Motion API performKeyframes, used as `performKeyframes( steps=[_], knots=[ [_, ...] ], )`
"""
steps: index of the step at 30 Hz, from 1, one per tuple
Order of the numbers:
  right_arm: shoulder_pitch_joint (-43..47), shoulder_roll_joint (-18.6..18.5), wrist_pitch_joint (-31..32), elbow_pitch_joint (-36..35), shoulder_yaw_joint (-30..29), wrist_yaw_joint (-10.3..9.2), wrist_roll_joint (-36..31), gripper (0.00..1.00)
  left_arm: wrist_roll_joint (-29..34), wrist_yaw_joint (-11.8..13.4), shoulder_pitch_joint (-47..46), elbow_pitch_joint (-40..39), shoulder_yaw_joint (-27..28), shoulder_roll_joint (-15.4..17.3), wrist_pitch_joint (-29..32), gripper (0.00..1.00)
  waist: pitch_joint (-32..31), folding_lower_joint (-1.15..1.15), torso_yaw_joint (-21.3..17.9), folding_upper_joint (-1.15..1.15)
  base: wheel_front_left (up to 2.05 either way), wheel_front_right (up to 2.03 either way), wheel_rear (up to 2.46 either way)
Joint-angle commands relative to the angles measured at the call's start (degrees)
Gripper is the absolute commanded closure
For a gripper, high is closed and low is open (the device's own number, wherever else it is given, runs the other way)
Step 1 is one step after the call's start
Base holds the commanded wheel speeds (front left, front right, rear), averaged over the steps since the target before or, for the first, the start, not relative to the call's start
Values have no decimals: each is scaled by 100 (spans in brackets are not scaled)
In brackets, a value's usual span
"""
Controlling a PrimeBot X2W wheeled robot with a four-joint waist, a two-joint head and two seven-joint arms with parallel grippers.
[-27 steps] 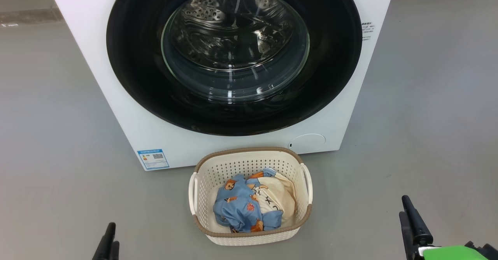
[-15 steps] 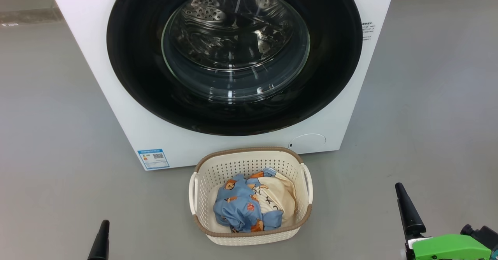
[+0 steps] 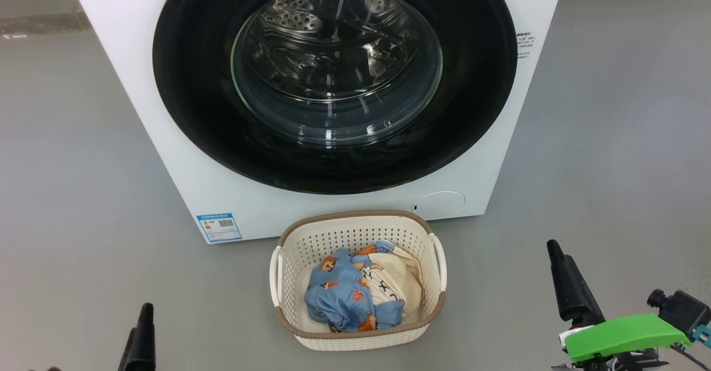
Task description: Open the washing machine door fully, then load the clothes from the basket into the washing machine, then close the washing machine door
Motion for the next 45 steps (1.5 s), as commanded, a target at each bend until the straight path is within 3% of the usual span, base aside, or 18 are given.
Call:
performKeyframes(
  steps=[1, 21, 45],
  knots=[
    [-290, -39, -84, -226, 123, -3, -232, 0, 240, -8, -167, -197, 111, 149, -84, 0, 5, -1, 1, 0, 0, 0, 0],
    [-453, -166, -403, -28, 375, -4, -2189, 0, 2082, -11, -173, -323, 283, 261, -404, 0, 30, -1, -8, 0, 0, 0, 0],
    [-591, -190, -805, 72, 551, -5, -4021, 0, 3939, -14, -76, -477, 514, 378, -810, 0, 54, -1, -6, 0, 0, 0, 0]
  ],
)
